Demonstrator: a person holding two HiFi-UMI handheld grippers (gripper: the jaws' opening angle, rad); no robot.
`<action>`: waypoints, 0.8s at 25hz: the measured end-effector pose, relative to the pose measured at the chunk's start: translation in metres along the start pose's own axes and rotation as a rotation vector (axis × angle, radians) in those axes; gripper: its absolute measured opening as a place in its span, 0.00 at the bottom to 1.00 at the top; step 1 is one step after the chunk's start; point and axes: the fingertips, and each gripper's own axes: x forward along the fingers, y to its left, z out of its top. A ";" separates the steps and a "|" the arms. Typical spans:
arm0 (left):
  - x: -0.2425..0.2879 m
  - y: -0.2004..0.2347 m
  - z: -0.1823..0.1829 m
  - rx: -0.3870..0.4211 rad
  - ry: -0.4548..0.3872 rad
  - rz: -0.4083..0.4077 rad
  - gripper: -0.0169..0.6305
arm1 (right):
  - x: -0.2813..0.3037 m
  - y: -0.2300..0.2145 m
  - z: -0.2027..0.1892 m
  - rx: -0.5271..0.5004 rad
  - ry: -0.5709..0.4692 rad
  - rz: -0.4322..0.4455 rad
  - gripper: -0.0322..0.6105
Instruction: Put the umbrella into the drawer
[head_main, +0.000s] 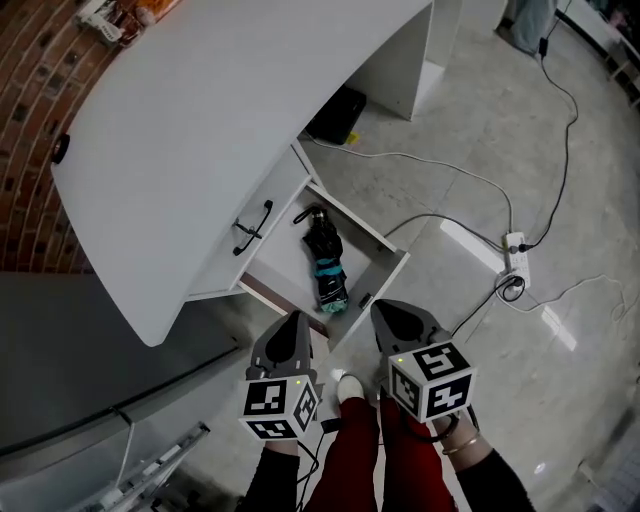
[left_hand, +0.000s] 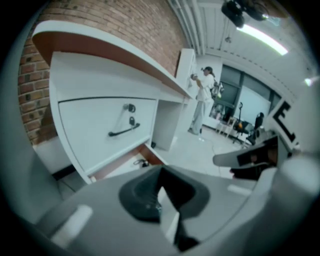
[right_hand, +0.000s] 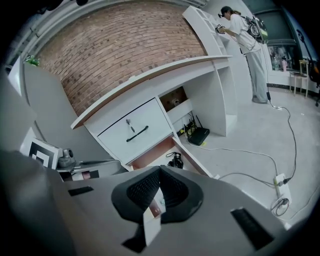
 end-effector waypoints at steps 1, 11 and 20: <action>-0.005 0.000 0.003 0.001 -0.008 -0.002 0.03 | -0.003 0.004 0.002 -0.006 -0.008 0.003 0.05; -0.067 -0.010 0.046 -0.025 -0.156 -0.032 0.03 | -0.049 0.044 0.038 -0.076 -0.167 0.033 0.05; -0.125 -0.020 0.087 -0.037 -0.262 -0.043 0.03 | -0.107 0.082 0.073 -0.107 -0.295 0.044 0.05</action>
